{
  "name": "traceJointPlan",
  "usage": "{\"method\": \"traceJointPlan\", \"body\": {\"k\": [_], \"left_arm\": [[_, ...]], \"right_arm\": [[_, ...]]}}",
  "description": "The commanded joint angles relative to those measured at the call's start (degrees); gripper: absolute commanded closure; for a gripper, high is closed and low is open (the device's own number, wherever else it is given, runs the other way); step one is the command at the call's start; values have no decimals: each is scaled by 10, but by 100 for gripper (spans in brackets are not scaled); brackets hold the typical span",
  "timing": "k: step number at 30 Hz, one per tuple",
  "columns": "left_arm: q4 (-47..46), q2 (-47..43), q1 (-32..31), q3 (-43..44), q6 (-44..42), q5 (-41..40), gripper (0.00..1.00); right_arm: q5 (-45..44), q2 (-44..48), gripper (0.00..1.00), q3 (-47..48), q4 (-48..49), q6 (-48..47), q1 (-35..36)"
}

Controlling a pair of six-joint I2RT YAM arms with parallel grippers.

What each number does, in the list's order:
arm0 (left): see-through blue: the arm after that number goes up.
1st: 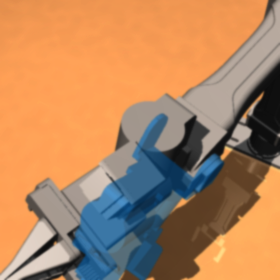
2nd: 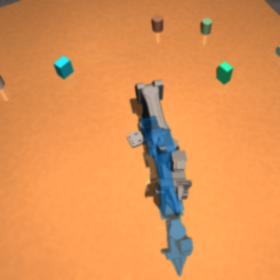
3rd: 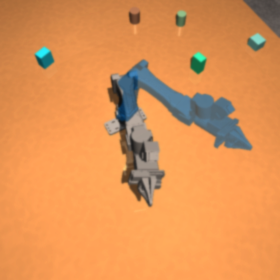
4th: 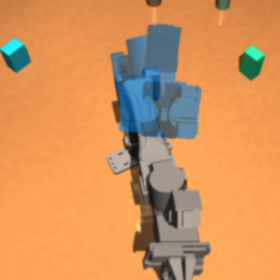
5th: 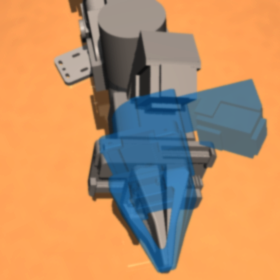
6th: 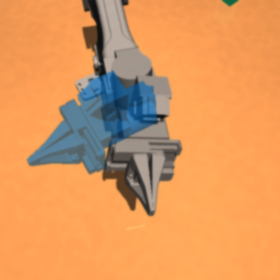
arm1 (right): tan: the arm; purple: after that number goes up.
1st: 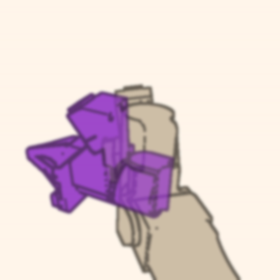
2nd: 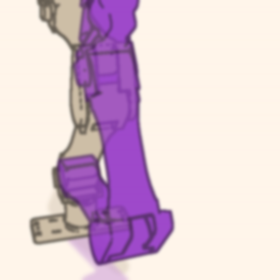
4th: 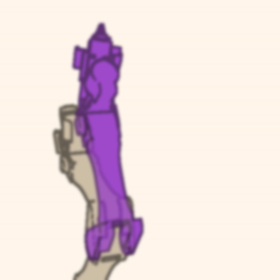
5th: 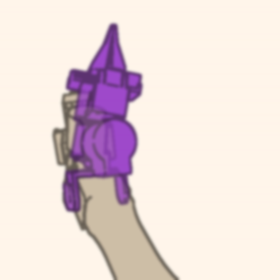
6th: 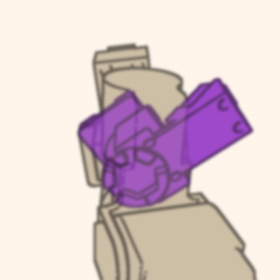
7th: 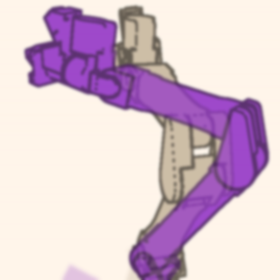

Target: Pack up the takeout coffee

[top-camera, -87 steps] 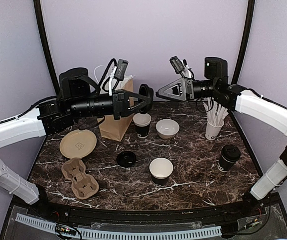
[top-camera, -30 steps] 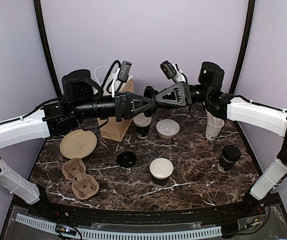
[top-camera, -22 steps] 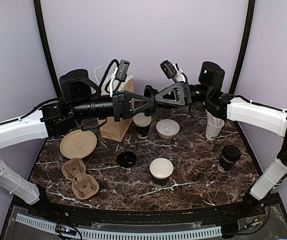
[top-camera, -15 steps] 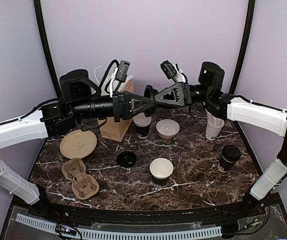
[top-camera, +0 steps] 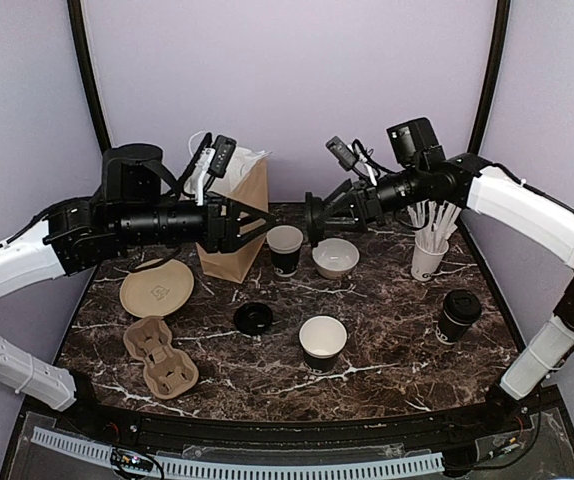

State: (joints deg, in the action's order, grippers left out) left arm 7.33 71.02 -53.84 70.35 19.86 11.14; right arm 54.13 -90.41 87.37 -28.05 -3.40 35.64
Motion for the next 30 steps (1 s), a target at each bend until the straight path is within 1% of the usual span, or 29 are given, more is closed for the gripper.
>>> {"method": "traceJointPlan", "body": {"k": [1, 4, 6, 12, 15, 22, 30], "left_arm": [[126, -36, 3, -3, -30, -100, 41], [142, -45, 4, -15, -30, -114, 41], [140, -52, 4, -23, -28, -125, 41], [121, -58, 4, -40, -26, -126, 40], [117, -56, 5, -48, -23, -122, 40], [104, -50, 5, -59, -12, -113, 40], [94, -49, 5, -67, -8, -113, 40]], "right_arm": [[-118, -16, 30, 61, -242, -231, 20], [-161, -51, 30, 113, -365, -321, 46], [-192, -67, 31, 129, -416, -353, 62], [-268, -95, 30, 128, -485, -386, 111], [-297, -106, 31, 121, -499, -388, 131], [-337, -119, 30, 102, -482, -369, 161], [-365, -146, 30, 122, -473, -351, 177]]}}
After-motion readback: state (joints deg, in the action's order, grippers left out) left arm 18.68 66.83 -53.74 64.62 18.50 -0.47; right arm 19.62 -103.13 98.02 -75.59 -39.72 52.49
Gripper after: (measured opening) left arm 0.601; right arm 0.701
